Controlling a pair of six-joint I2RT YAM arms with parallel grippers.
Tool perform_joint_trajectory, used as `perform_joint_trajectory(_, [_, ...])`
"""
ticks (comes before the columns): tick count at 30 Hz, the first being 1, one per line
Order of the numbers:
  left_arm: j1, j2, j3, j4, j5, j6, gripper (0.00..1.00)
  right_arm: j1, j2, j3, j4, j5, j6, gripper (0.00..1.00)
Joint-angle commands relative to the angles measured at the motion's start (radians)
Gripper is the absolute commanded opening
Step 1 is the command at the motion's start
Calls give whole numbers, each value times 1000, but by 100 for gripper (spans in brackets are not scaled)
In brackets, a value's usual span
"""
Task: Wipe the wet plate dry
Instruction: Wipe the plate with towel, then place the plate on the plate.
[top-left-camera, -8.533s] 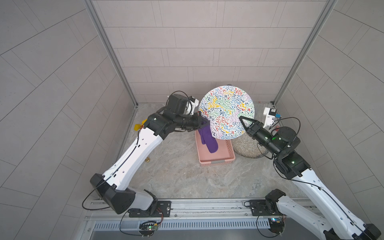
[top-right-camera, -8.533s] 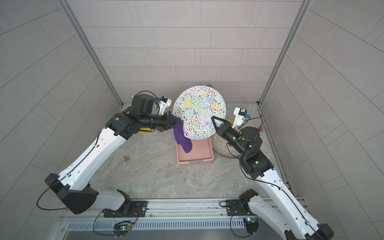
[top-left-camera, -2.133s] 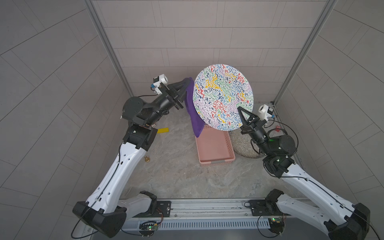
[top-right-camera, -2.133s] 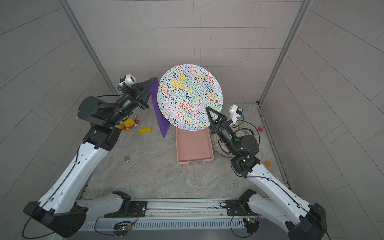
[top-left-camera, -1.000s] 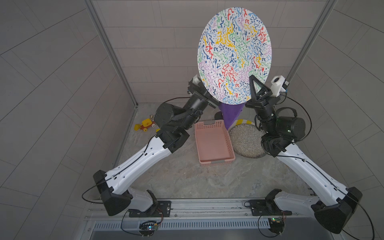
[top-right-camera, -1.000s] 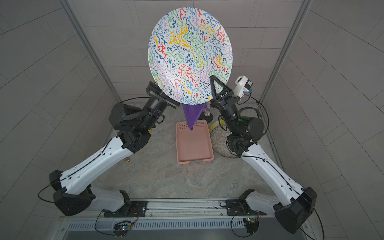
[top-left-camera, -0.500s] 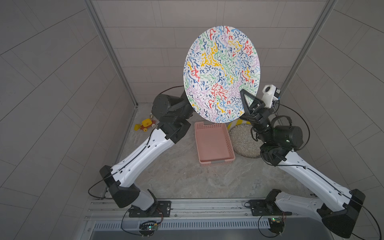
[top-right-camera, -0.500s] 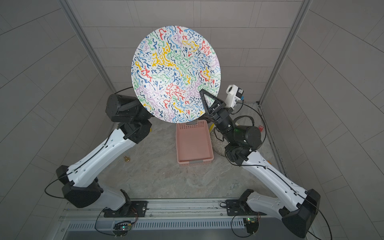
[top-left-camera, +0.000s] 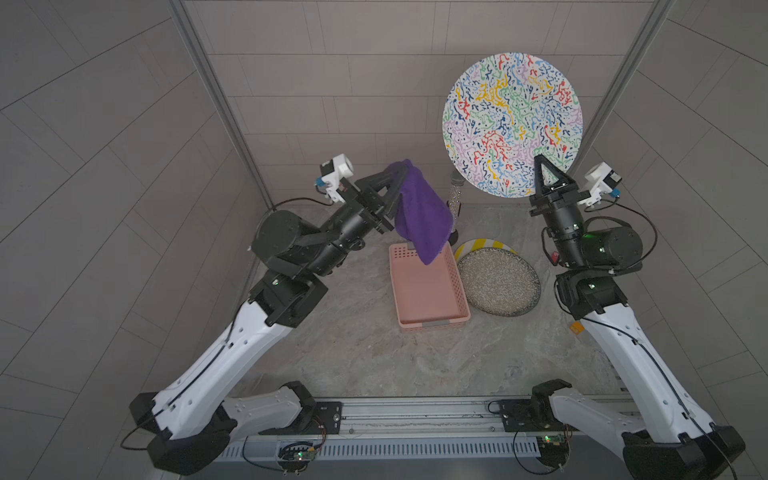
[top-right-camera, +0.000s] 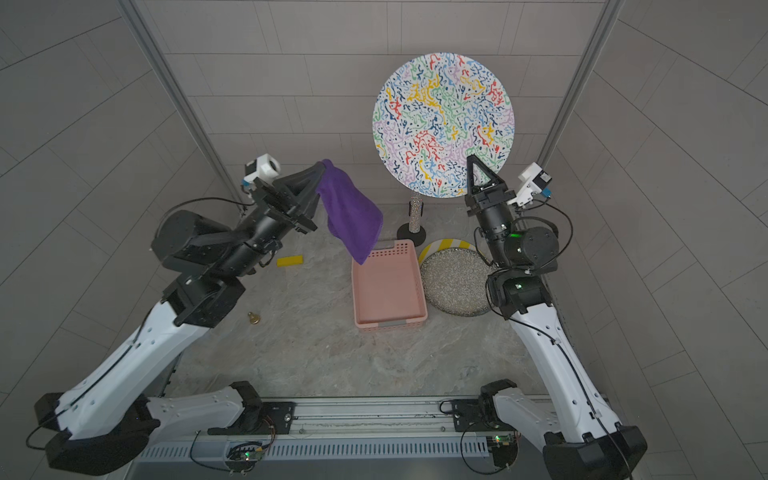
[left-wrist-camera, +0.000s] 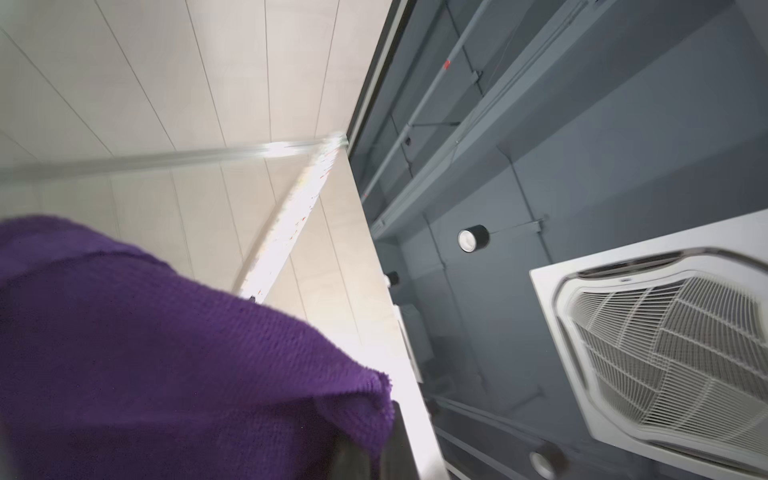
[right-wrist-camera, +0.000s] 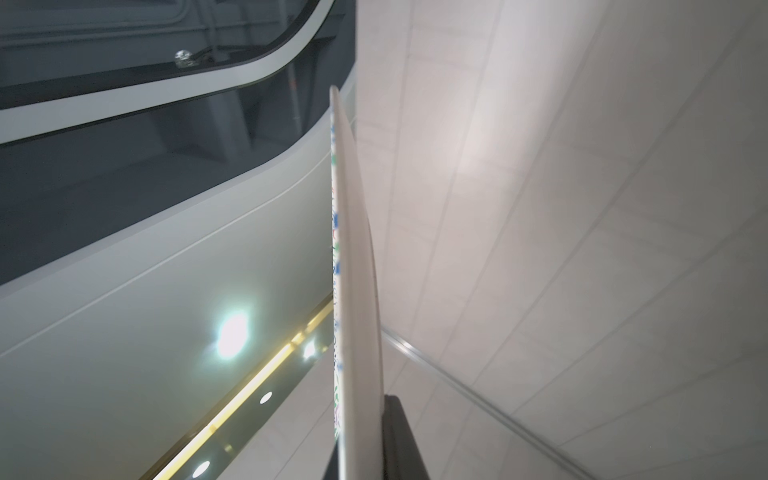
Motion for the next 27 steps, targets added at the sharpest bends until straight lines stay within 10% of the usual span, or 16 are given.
perform_joint_trajectory(1, [5, -60, 106, -460, -76, 415, 0, -46, -123, -10, -375, 175, -165, 0])
perform_joint_trajectory(12, [44, -88, 58, -690, -180, 596, 0, -84, -345, -194, -787, 480, -287, 0])
perform_joint_trajectory(27, [152, -53, -33, -647, 92, 572, 0, -219, -239, -515, -624, 209, -311, 0])
